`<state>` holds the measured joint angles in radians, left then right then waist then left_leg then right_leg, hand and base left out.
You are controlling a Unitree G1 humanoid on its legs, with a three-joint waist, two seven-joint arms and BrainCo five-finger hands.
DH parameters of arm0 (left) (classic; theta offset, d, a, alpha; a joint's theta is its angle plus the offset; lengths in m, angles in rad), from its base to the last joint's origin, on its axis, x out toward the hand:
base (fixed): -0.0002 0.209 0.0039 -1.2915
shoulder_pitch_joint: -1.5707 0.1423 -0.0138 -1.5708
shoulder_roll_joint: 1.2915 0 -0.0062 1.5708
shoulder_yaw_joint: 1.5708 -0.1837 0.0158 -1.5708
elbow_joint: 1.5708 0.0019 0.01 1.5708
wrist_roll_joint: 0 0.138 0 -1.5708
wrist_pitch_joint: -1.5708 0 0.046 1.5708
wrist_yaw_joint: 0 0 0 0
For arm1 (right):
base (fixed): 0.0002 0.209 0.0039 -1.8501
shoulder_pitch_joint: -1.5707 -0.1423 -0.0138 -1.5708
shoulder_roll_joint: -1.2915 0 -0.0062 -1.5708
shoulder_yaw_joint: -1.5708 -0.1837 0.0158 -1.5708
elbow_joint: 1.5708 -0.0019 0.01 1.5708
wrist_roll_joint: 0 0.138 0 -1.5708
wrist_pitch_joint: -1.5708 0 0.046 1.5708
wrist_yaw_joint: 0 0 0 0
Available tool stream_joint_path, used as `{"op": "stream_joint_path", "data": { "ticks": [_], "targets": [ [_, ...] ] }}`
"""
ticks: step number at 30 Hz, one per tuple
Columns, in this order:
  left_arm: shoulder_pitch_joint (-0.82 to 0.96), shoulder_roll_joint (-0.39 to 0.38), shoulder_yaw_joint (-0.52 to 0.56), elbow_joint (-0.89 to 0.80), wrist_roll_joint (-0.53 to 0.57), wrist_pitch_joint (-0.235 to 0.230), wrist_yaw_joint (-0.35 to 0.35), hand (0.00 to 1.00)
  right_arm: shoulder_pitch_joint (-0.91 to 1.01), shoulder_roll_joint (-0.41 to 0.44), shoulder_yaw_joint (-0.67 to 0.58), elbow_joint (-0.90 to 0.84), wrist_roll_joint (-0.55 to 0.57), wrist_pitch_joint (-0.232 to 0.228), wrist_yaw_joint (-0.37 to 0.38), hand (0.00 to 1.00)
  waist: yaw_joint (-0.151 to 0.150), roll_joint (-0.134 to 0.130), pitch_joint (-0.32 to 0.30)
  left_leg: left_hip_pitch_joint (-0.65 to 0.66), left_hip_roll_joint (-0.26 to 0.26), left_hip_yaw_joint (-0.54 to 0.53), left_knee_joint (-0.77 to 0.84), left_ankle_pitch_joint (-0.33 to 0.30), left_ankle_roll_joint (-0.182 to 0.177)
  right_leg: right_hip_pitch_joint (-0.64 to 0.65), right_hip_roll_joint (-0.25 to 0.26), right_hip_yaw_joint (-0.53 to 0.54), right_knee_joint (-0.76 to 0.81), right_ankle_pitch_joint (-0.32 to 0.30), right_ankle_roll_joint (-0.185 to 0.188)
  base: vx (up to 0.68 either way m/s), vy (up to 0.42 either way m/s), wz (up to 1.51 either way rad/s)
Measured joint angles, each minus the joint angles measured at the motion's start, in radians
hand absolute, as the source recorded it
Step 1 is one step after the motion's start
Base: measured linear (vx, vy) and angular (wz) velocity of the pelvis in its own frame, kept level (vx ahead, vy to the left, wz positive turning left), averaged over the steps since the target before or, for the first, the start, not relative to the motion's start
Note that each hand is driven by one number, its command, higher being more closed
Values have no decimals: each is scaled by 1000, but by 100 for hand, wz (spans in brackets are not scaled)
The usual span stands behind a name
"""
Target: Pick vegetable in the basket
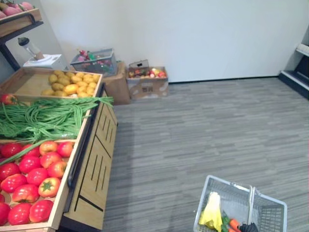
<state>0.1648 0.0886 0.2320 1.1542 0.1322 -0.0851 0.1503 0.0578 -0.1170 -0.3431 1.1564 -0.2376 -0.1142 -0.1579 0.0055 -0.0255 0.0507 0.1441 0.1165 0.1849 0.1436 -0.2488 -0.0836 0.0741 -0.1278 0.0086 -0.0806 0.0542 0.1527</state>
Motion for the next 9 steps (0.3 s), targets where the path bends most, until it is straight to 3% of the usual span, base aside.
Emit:
{"op": "stream_joint_path", "data": {
  "ticks": [9],
  "targets": [
    [-8, 6, -33, 31, 0, 1, -3, 0, 5, -4, 1, 1, 4, 2, 0, 100, -5, 12, -5, 25, -4, -7, -36, 12, -9, 19, 3, -23, -22, 2, 0, 36, -8, 2]
  ]
}}
